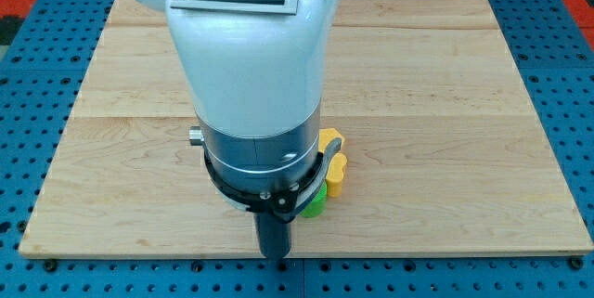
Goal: Separate the group of blocks from each other
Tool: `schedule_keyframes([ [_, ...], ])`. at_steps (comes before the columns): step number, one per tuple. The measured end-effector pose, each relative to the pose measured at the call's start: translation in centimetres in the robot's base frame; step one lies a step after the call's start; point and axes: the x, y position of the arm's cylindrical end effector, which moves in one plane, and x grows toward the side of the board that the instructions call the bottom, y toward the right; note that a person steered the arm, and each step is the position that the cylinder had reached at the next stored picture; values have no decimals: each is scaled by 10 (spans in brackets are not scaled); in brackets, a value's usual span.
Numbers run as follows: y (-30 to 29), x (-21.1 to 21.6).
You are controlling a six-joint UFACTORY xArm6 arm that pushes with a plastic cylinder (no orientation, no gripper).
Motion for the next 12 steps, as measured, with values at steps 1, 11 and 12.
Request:
schedule_keyframes([
  [1,0,0],
  [11,3,-92],
  [12,32,-109],
])
